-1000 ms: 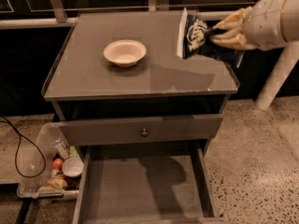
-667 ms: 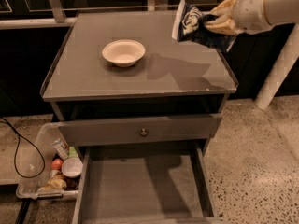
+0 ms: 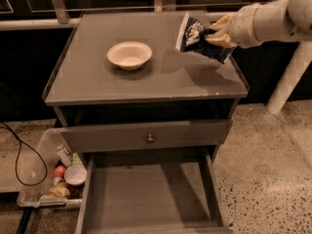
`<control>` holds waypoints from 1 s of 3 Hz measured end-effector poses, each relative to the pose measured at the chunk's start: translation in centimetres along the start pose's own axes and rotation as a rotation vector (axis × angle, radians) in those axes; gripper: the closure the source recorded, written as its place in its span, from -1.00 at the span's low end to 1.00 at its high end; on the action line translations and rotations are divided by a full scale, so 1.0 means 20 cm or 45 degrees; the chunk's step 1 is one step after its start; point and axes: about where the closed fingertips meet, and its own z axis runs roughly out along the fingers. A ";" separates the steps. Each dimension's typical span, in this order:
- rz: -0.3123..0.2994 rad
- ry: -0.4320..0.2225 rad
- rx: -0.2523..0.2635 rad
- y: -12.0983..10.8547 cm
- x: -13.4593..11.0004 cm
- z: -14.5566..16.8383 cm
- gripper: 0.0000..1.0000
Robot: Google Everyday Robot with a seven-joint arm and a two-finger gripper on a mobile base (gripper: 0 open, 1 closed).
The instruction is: Pick blue chip bag from middle drawer and place on counter
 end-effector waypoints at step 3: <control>0.012 -0.098 -0.159 0.42 0.05 0.34 0.61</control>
Offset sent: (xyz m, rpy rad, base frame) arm -0.0234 0.0892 -0.1407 0.0610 0.1196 0.2005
